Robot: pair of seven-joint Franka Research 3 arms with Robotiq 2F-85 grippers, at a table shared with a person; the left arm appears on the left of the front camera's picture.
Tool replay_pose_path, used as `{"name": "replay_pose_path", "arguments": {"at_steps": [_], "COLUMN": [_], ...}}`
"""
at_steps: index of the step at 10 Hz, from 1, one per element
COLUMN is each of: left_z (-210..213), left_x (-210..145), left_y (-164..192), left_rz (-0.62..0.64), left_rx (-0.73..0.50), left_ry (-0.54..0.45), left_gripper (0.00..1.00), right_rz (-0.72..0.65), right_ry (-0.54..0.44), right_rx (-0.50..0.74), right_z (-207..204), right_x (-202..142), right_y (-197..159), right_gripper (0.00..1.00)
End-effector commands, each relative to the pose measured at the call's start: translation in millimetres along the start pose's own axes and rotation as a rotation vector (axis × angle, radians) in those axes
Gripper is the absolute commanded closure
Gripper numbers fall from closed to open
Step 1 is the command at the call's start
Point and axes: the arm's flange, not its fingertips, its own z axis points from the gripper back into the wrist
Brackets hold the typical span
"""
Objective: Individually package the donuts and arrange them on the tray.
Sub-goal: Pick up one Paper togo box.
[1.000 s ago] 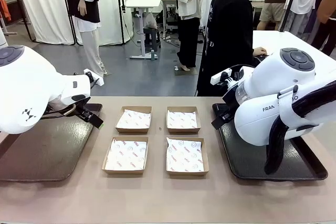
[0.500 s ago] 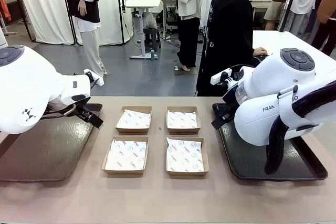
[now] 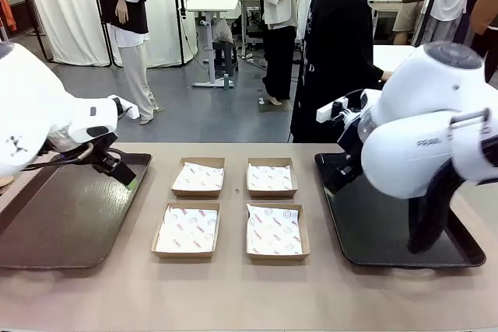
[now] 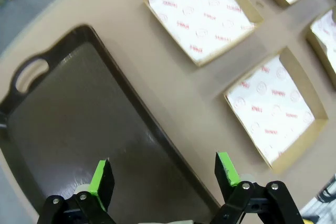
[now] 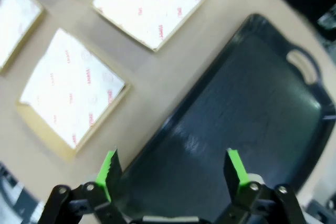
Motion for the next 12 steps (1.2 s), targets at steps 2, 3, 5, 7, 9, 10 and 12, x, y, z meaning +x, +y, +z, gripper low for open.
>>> {"name": "replay_pose_path", "arguments": {"at_steps": [2,3,5,7,9,10,12], "left_z": [39.8,43.2,44.6,54.0,54.0,54.0,60.6], "left_x": [-139.1,-152.9,-153.6,-28.1,-28.1,-28.1,-37.3], "left_y": [-23.0,-26.1,-29.7,14.6,14.6,14.6,26.6], "left_rz": [0.012,0.044,0.097,0.045,0.045,0.045,0.188], "left_rx": [-0.145,-0.159,-0.122,-0.162,-0.162,-0.162,-0.232], "left_ry": [0.054,0.067,0.035,0.084,0.084,0.084,0.092], "left_gripper": [0.0,0.0,0.0,0.0,0.0,0.0,0.0], "right_rz": [-0.01,-0.026,-0.076,-0.039,-0.039,-0.039,-0.138], "right_ry": [0.086,0.1,0.084,0.123,0.123,0.123,0.07], "right_rx": [0.039,0.027,-0.002,0.033,0.033,0.033,0.192], "right_z": [51.7,59.2,54.3,89.2,89.2,89.2,94.0], "right_x": [-148.8,-165.4,-168.2,-39.9,-39.9,-39.9,-50.7], "right_y": [32.3,36.0,21.2,-2.4,-2.4,-2.4,-16.1], "right_gripper": [0.0,0.0,0.0,0.0,0.0,0.0,0.0]}}
